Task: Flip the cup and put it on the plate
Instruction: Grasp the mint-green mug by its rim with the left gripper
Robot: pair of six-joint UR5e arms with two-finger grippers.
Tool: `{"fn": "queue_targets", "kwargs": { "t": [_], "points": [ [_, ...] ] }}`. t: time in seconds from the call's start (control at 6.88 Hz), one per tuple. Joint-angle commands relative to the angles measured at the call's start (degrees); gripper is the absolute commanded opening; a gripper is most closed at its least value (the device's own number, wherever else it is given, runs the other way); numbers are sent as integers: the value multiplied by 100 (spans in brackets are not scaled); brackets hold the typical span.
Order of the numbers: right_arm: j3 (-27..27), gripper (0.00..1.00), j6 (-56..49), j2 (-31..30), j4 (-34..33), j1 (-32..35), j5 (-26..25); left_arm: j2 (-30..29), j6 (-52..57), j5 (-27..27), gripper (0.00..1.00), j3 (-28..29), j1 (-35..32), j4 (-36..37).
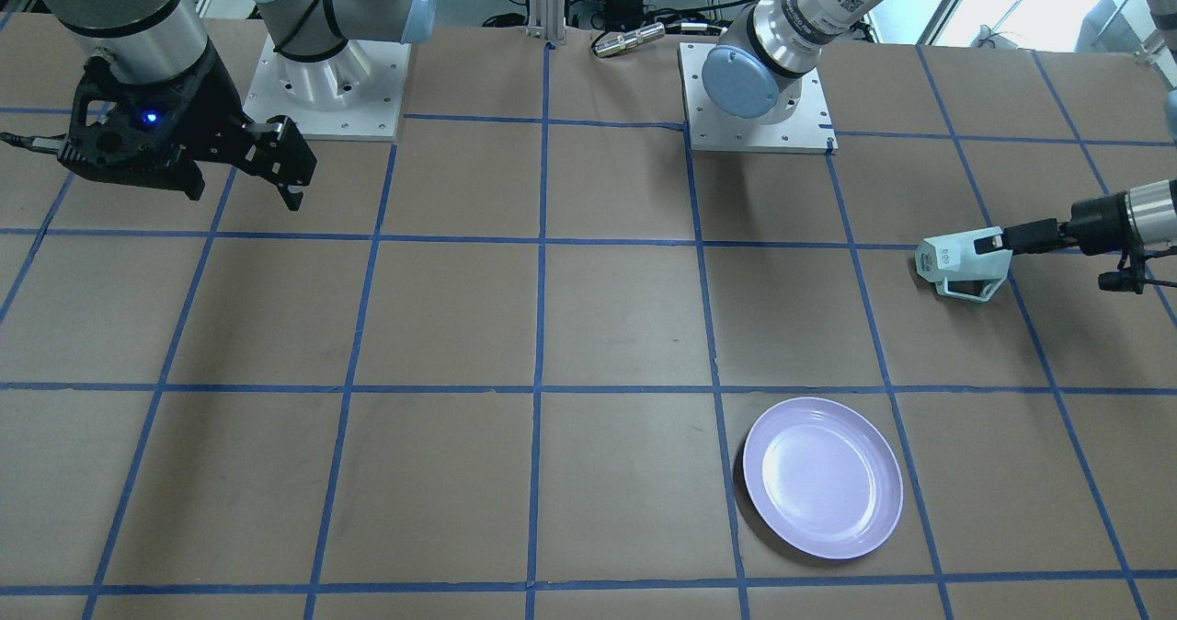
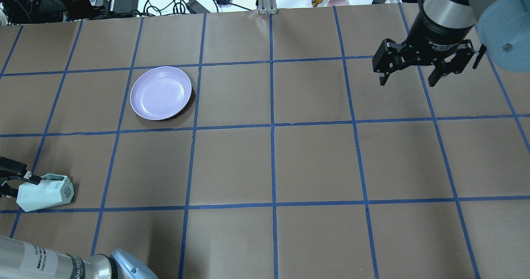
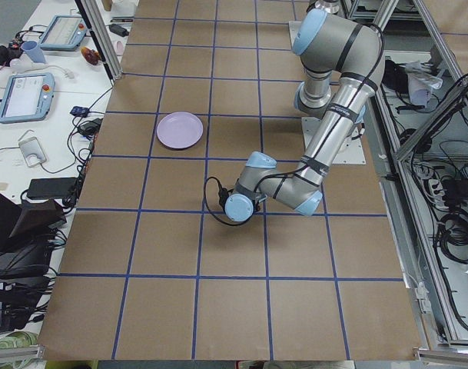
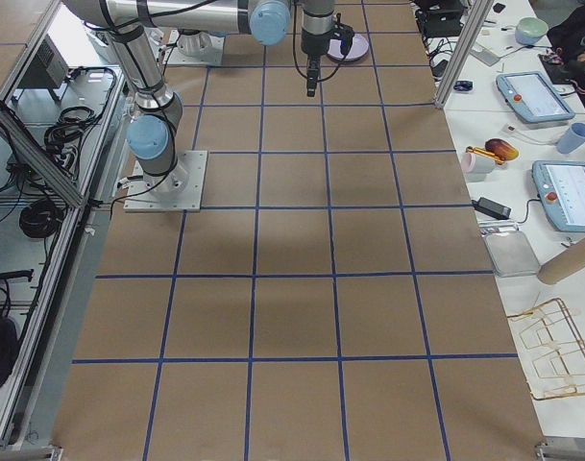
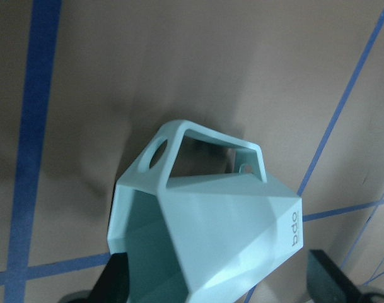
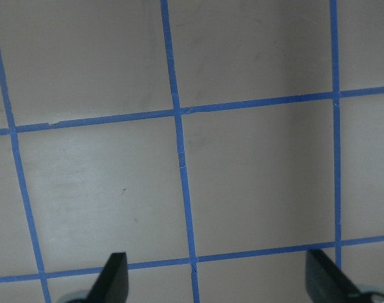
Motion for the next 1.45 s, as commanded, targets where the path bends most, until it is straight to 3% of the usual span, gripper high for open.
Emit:
{"fn": "queue_targets", "kwargs": {
  "t": [0.0,0.15,0.29,0.44,0.58,1.31],
  "points": [
    [0,100,0,0,0,0,0,-13,3,-138,100,-51,-9,-19],
    [0,100,0,0,0,0,0,-22,3,-322,100,-103,-9,-19],
    [0,100,0,0,0,0,0,-13,3,-350,83,-147,-9,-1],
    [0,100,0,0,0,0,0,-13,3,-350,24,-139,-9,-1],
    [0,100,0,0,0,0,9,4,3,-350,0,-122,-9,8],
    [0,100,0,0,0,0,0,355,-768,-263,0,369,-411,43]
  ]
}}
